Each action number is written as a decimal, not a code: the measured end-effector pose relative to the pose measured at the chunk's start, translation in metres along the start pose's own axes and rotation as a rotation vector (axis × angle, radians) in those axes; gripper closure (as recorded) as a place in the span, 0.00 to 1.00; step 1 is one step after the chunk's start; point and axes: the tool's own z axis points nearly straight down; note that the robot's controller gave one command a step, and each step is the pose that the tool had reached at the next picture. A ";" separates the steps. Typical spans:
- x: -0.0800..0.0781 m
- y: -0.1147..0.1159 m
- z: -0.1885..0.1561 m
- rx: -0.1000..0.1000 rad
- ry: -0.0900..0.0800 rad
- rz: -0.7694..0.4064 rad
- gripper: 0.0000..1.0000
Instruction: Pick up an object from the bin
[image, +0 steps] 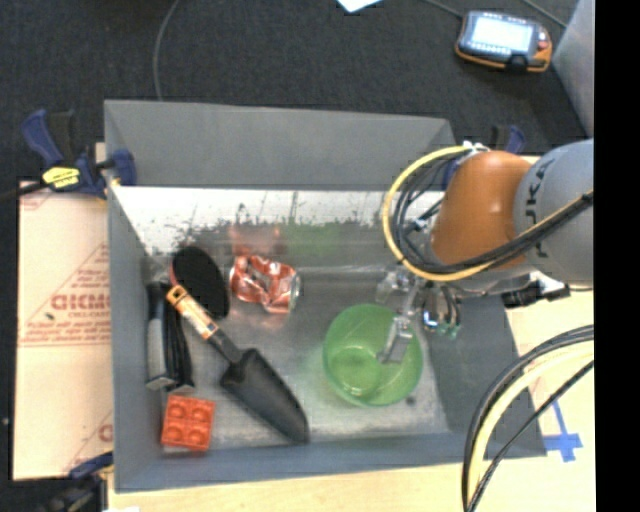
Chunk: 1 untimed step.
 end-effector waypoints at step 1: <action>-0.019 0.021 0.058 -0.001 0.003 -0.210 0.00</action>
Offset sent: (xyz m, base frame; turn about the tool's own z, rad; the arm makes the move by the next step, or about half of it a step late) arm 0.0222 0.0058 -0.0514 -0.2714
